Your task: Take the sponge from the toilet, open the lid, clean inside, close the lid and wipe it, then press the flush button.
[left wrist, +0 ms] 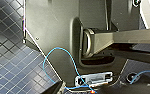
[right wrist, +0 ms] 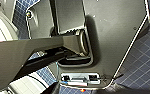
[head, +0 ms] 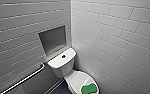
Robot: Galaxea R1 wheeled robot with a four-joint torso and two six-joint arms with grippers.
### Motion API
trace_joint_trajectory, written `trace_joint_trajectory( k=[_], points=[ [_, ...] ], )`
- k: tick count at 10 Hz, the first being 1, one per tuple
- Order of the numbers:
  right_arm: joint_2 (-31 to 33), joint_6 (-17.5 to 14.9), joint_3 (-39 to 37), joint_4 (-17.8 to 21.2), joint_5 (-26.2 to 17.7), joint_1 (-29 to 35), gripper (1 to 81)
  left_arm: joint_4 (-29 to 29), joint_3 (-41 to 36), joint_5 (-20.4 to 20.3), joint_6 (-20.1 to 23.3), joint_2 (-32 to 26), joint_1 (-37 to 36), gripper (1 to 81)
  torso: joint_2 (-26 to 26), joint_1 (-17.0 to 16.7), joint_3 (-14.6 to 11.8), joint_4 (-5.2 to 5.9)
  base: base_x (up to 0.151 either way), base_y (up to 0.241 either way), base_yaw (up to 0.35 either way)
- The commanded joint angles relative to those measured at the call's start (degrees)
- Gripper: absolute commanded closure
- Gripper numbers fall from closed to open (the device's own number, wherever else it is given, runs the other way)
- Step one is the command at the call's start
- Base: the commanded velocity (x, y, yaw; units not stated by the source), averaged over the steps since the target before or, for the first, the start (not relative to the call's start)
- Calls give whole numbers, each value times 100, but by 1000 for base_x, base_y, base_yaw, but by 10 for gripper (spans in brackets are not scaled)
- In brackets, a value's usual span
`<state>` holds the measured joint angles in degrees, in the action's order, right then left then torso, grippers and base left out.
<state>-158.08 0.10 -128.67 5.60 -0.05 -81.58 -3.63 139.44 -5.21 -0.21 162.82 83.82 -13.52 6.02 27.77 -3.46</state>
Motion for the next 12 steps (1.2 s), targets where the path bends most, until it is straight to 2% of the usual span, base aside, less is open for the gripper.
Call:
trace_joint_trajectory(
  k=[1,2,3,5,9,12],
  points=[
    [783,17,800,740,-391,426,10,21,-57,380,21,-73,-37,10,-568,368,529,-121,0,0,0],
    [897,17,897,794,-391,567,10,21,-57,388,21,-65,-37,10,-783,503,197,-33,0,0,0],
    [985,25,941,872,-399,734,10,21,-65,389,21,-56,-45,10,-973,628,376,-57,0,0,0],
    [1065,17,950,1075,-461,1068,10,3,-83,397,3,-38,-37,10,-1283,829,490,-68,0,0,0],
    [1074,8,994,1418,-470,1595,10,-15,-57,380,-23,128,-1,10,-2142,1366,527,-68,0,0,0],
    [1083,8,1065,1962,-470,1964,10,3,-48,380,-14,163,42,10,-2798,1775,527,-68,0,0,0]
  ],
)
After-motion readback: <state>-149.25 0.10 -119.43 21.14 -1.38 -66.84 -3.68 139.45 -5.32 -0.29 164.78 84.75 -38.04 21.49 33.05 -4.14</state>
